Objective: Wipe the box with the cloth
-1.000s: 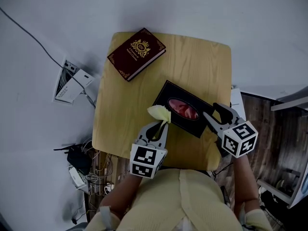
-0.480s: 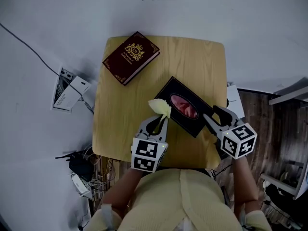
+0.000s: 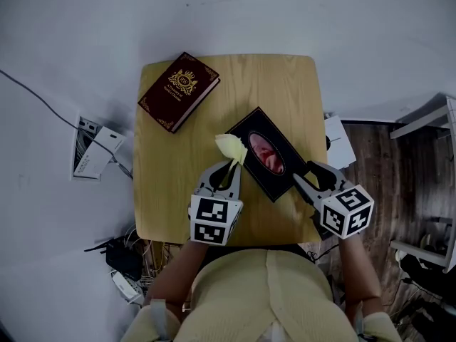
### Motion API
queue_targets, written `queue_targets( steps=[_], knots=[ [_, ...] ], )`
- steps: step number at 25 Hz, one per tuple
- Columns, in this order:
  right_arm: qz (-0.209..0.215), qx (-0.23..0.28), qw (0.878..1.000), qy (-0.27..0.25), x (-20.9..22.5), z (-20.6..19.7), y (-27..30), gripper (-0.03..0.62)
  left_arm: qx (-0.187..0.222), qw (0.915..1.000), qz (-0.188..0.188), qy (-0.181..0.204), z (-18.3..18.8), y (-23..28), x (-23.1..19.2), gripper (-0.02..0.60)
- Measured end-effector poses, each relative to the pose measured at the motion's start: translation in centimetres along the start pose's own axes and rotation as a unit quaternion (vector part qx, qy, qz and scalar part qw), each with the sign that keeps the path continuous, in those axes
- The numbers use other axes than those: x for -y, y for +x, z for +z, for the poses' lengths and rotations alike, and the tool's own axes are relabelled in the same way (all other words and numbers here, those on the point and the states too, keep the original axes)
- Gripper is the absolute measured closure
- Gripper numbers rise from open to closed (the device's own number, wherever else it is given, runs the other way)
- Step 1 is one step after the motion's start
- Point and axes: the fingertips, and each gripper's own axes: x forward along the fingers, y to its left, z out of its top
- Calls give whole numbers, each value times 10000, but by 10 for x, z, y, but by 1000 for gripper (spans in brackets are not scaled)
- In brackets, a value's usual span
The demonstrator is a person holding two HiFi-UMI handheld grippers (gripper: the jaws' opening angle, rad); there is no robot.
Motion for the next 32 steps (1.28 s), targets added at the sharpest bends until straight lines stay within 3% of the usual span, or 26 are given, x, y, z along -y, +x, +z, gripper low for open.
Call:
queue_targets(
  steps=[20, 32],
  knots=[
    [8, -128, 9998, 175, -48, -27, -3, 411, 124, 9995, -116, 259, 20, 23, -27, 552],
    [272, -133, 9993, 234, -91, -33, 14, 425, 184, 9990, -86, 394, 31, 32, -49, 552]
  ],
)
